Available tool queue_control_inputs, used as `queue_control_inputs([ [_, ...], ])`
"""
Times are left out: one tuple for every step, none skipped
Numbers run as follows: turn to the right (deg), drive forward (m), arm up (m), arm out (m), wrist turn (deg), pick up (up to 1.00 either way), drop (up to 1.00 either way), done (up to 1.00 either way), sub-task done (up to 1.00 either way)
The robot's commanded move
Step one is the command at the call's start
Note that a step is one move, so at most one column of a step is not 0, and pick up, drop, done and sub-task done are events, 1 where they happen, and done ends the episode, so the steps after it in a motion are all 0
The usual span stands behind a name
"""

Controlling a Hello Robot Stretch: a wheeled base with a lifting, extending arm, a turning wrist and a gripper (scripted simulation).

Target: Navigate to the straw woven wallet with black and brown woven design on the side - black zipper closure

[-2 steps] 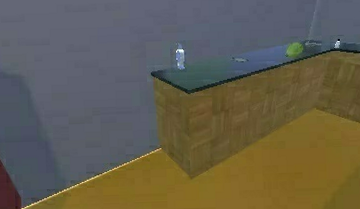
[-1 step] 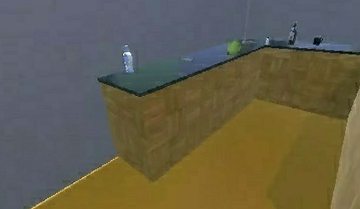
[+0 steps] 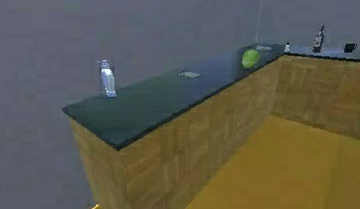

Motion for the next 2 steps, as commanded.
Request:
queue_control_inputs([
  [24.0, 0.00, 0.00, 0.00, 0.0, 0.00, 0.00, 0.00, 0.00],
  [0.0, 0.95, 0.00, 0.00, 0.0, 0.00, 0.00, 0.00, 0.00],
])
